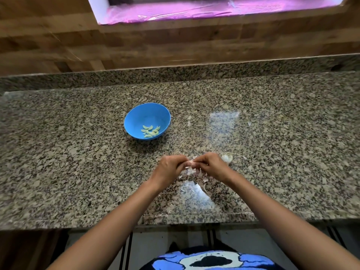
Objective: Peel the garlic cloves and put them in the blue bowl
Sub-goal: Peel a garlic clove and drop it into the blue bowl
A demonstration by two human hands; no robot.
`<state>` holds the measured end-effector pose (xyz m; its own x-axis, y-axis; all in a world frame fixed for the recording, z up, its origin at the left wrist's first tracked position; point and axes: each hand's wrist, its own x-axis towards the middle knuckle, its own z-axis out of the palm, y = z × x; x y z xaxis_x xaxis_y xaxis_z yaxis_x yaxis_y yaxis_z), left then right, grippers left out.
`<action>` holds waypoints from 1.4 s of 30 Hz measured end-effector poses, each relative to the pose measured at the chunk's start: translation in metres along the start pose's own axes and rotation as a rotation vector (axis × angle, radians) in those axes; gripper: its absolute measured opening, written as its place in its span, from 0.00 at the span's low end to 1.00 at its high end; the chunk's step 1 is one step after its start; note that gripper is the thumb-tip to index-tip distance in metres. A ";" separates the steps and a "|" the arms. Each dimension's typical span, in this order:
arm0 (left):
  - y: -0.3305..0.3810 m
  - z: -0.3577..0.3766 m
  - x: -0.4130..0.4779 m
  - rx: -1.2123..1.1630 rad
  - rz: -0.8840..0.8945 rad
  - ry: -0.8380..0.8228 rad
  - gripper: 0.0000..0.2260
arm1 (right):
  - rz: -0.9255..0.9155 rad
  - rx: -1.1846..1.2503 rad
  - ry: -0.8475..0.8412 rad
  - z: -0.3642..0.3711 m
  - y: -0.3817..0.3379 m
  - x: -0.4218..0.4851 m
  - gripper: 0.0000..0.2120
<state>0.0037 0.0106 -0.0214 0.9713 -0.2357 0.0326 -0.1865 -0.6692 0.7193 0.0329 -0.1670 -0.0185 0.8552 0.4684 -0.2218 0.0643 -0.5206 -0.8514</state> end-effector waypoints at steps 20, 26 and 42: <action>-0.005 0.019 0.009 -0.505 -0.250 -0.013 0.10 | 0.096 0.499 0.128 0.011 -0.004 -0.009 0.09; 0.004 0.024 0.003 -0.249 -0.260 0.042 0.12 | 0.108 0.427 0.212 0.021 0.001 -0.008 0.10; -0.001 0.021 0.001 -0.446 -0.391 0.185 0.04 | 0.314 0.687 0.153 0.012 0.005 -0.010 0.05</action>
<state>0.0022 -0.0039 -0.0366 0.9722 0.1204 -0.2009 0.2292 -0.3126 0.9218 0.0183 -0.1665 -0.0263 0.8452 0.2422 -0.4764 -0.4845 -0.0290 -0.8743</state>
